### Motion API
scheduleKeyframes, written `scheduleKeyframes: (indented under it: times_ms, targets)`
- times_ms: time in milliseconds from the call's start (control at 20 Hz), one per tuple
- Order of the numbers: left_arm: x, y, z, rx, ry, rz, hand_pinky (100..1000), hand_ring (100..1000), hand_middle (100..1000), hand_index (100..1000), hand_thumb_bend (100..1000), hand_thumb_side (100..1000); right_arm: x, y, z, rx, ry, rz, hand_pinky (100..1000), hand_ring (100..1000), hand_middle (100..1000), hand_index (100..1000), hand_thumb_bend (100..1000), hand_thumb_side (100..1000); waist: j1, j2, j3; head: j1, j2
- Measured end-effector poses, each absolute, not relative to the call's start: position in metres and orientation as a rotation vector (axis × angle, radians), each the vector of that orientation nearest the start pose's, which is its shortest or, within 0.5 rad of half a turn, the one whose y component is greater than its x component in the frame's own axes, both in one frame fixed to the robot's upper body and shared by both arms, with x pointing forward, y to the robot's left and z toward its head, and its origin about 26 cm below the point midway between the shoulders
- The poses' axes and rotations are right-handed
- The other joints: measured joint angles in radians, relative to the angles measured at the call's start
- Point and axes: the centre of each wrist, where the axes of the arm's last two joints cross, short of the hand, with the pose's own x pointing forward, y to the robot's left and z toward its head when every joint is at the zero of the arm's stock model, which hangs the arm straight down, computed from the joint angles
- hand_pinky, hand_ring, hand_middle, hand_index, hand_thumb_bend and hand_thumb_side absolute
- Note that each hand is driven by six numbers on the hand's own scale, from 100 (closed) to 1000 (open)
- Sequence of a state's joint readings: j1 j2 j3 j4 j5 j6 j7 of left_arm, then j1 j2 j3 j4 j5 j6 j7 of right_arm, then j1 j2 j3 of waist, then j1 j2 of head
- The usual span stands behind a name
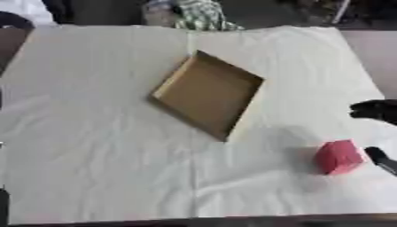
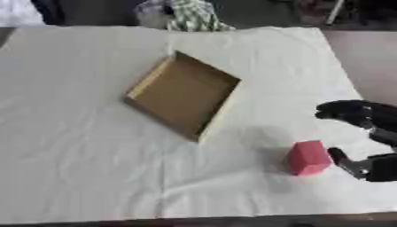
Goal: Pick up objects on the table and place them in the box.
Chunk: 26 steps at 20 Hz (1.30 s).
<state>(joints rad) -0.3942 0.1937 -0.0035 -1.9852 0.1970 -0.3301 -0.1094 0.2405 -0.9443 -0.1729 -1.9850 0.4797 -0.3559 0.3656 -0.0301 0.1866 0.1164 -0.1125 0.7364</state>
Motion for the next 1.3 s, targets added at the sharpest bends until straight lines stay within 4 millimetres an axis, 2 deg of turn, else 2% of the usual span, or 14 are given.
scheduleKeyframes:
  times_ms: [600,850,900,950,1050,1300]
  targets:
    - [0.3096,0.2286,0.2139,0.381,3.548,0.4,586,864,769,744,100,642,0.2266,-0.4099,0.1806,-0.771,-1.417,1.68,1000,1000,971,990,100,661,0.001,0.0,0.0,0.0,0.0]
    - [0.3096,0.2286,0.2139,0.382,3.549,0.402,586,865,768,744,100,642,0.2266,-0.4085,0.1782,-0.75,-1.376,1.684,998,1000,973,993,100,713,0.001,0.001,0.001,-0.001,0.0]
    - [0.3096,0.2286,0.2139,0.383,3.549,0.403,586,865,768,744,100,642,0.2266,-0.408,0.1775,-0.744,-1.367,1.685,998,1000,972,994,110,689,0.001,0.002,0.002,-0.001,0.0]
    - [0.3096,0.2286,0.2139,0.383,3.55,0.403,586,865,769,744,100,641,0.2266,-0.4076,0.1769,-0.738,-1.357,1.687,997,1000,975,996,114,745,0.001,0.002,0.002,-0.002,0.0]
    - [0.3096,0.2286,0.2139,0.384,3.55,0.404,586,865,769,743,100,641,0.2266,-0.4062,0.1749,-0.721,-1.336,1.692,997,1000,974,998,135,774,0.002,0.002,0.004,-0.004,0.0]
    - [0.3096,0.2285,0.2139,0.388,3.55,0.407,586,867,769,743,100,641,0.2276,-0.4028,0.1714,-0.687,-1.292,1.699,993,1000,971,999,141,753,0.003,0.003,0.007,-0.006,-0.001]
